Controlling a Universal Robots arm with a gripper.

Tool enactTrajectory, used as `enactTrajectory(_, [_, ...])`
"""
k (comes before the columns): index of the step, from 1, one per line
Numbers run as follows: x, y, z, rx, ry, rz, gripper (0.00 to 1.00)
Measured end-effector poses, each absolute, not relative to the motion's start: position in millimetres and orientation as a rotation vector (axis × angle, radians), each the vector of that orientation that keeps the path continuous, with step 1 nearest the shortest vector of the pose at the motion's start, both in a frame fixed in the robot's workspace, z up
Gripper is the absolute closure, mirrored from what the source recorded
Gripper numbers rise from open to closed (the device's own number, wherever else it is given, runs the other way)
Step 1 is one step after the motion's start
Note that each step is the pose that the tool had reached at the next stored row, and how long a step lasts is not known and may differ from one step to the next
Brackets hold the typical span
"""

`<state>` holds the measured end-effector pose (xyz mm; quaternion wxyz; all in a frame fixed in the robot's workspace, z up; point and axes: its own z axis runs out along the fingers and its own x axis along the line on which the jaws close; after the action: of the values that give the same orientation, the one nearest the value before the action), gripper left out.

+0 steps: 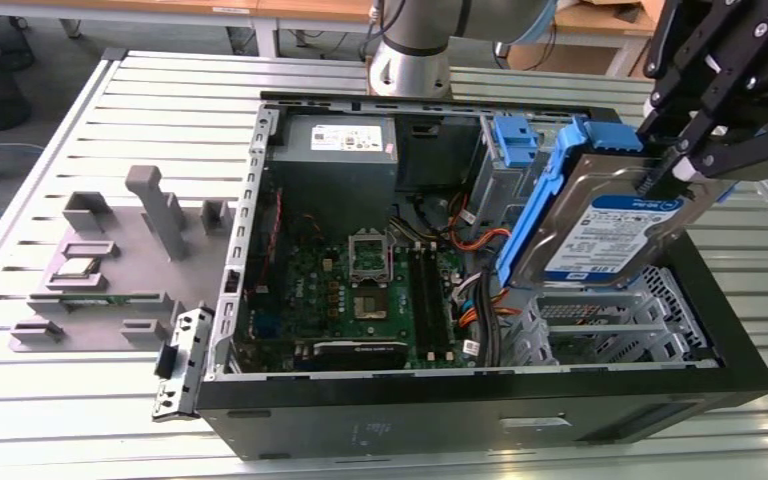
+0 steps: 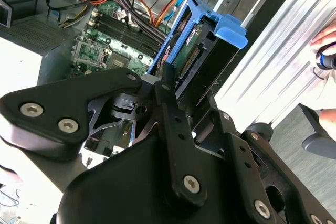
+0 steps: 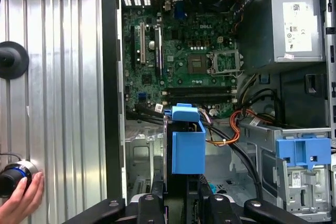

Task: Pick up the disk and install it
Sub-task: 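Pick up the disk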

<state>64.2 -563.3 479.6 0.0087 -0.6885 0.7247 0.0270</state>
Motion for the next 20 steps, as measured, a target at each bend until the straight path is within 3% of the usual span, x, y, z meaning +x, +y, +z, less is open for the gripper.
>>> enactTrajectory(20, [82, -567, 475, -2.151, 2.265, 0.084, 0.65])
